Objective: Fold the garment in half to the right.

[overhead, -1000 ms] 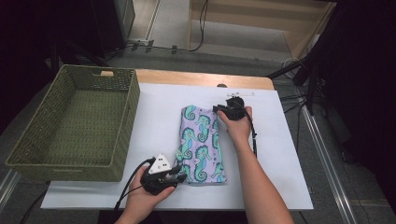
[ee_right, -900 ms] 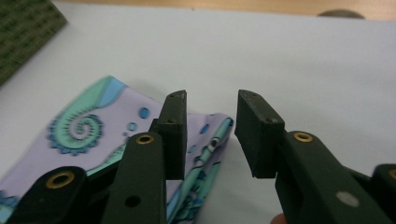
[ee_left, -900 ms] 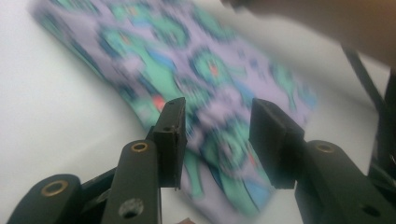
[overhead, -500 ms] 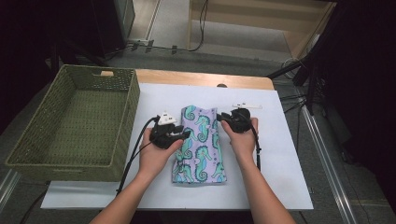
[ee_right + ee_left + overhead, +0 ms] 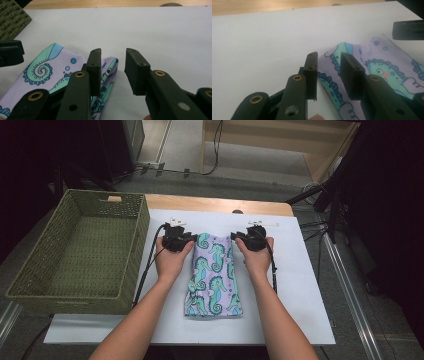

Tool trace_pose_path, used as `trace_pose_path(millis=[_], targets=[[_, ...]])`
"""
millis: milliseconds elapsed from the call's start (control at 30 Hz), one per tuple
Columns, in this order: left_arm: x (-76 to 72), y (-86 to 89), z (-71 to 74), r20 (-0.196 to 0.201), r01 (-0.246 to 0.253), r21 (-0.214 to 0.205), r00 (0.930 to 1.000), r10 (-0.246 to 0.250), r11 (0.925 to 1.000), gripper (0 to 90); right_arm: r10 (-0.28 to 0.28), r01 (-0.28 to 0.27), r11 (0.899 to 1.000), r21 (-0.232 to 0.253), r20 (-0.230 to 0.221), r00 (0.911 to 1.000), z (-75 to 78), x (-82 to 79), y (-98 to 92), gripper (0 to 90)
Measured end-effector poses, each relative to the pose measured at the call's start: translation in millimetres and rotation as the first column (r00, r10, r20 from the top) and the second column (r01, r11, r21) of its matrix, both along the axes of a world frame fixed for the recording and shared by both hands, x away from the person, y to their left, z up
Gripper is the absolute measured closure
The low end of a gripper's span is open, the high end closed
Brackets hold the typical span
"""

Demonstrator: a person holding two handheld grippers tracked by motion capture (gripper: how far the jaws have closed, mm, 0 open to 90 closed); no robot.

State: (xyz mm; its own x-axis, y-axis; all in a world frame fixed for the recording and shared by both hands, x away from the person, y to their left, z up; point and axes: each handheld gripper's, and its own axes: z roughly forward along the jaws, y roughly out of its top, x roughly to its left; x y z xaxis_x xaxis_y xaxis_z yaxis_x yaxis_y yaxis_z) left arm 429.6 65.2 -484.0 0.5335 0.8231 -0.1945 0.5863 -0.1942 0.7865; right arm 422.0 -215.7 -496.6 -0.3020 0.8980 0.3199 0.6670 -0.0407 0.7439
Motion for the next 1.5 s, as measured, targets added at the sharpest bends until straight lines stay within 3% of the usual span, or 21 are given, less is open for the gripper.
trace_pose_path(millis=[100, 200, 267, 333, 367, 467, 567, 667, 700, 800, 833, 900, 1000, 1100, 1167, 1300, 1333, 1433, 1500], targets=[[8.4, -3.8, -5.9, -0.027, 0.010, 0.024, 0.9996, -0.010, 0.9997, 64.4, -0.013, 0.013, 1.000, 0.012, -0.016, 0.9998, -3.0, 5.4, 3.6, 63.8], [10.4, -6.5, -9.6, -0.049, 0.018, 0.018, 0.9987, -0.017, 0.9997, 62.7, -0.028, 0.028, 1.000, 0.010, -0.029, 0.9992, -5.7, 7.9, 6.4, 64.0], [14.1, -10.7, -14.6, -0.100, 0.032, 0.018, 0.9945, -0.030, 0.9993, 60.8, -0.019, 0.020, 1.000, 0.008, -0.042, 0.9989, -8.9, 9.3, 9.0, 70.9], [15.6, -13.0, -16.6, -0.116, 0.034, 0.029, 0.9927, -0.031, 0.9990, 60.3, -0.014, 0.014, 1.000, -0.004, -0.052, 0.9985, -10.3, 9.6, 9.5, 74.6], [17.8, -16.8, -20.1, -0.131, 0.036, 0.066, 0.9910, -0.028, 0.9972, 60.4, -0.006, 0.004, 1.000, -0.026, -0.071, 0.9974, -13.1, 9.8, 10.0, 81.6], [19.3, -18.4, -21.1, -0.141, 0.028, 0.074, 0.9898, -0.017, 0.9969, 65.3, 0.008, -0.010, 1.000, -0.027, -0.070, 0.9976, -12.7, 8.7, 9.3, 84.6], [21.0, -20.3, -17.1, -0.154, 0.040, 0.105, 0.9878, -0.023, 0.9936, 78.1, 0.025, -0.026, 0.999, -0.019, -0.028, 0.9993, -8.9, 7.4, 9.2, 85.1], [22.7, -13.5, -14.6, -0.160, 0.023, 0.092, 0.9870, -0.008, 0.9955, 82.0, 0.016, -0.016, 1.000, -0.009, -0.007, 0.9999, -6.6, 6.6, 6.6, 85.4], [23.1, -10.2, -14.9, -0.163, 0.010, 0.078, 0.9867, 0.003, 0.9969, 82.1, 0.003, -0.003, 1.000, -0.027, -0.008, 1.0000, -6.8, 6.3, 5.5, 85.5], [24.1, -6.6, -18.4, -0.181, 0.003, 0.049, 0.9835, 0.006, 0.9988, 82.1, -0.013, 0.012, 0.999, -0.050, -0.034, 0.9993, -9.7, 6.6, 3.9, 85.6], [24.4, -4.7, -19.9, -0.187, -0.002, 0.021, 0.9824, 0.006, 0.9998, 81.7, -0.012, 0.008, 0.997, -0.075, -0.053, 0.9985, -13.3, 7.2, 4.8, 85.6], [24.3, -4.0, -19.7, -0.179, 0.006, 0.004, 0.9838, -0.005, 1.0000, 77.5, 0.000, -0.003, 0.997, -0.071, -0.041, 0.9992, -14.6, 7.0, 6.5, 85.1], [22.4, 1.0, -14.2, -0.137, -0.021, -0.033, 0.9905, 0.017, 0.9992, 68.6, 0.012, -0.012, 0.998, -0.064, -0.010, 0.9999, -11.4, 5.7, 7.6, 84.0], [21.8, 3.8, -12.0, -0.110, -0.041, -0.045, 0.9932, 0.036, 0.9982, 68.3, 0.011, -0.010, 0.998, -0.061, 0.008, 0.9999, -8.4, 4.8, 7.1, 84.0], [24.1, -0.2, -19.3, -0.139, -0.011, -0.006, 0.9902, 0.010, 0.9999, 68.6, 0.003, -0.004, 0.997, -0.083, -0.004, 1.0000, -10.3, 5.9, 7.0, 78.6], [21.3, 0.6, -19.8, -0.137, -0.012, -0.011, 0.9906, 0.010, 0.9999, 68.7, -0.004, 0.002, 0.997, -0.082, -0.023, 0.9997, -11.8, 5.5, 5.8, 70.5], [17.1, 1.6, -15.7, -0.128, -0.006, -0.025, 0.9918, 0.002, 0.9997, 67.9, -0.008, 0.006, 0.997, -0.071, -0.028, 0.9996, -6.8, 1.4, 3.2, 65.0], [6.7, 1.0, -8.5, -0.096, 0.022, -0.017, 0.9951, -0.024, 0.9996, 66.3, -0.021, 0.020, 0.996, -0.092, -0.015, 0.9997, 2.1, -9.6, 3.2, 63.3], [-1.3, 0.1, -5.3, -0.084, 0.049, -0.008, 0.9953, -0.049, 0.9988, 66.1, -0.005, 0.003, 0.998, -0.066, -0.023, 0.9997, 6.7, -19.7, 3.2, 63.3]])
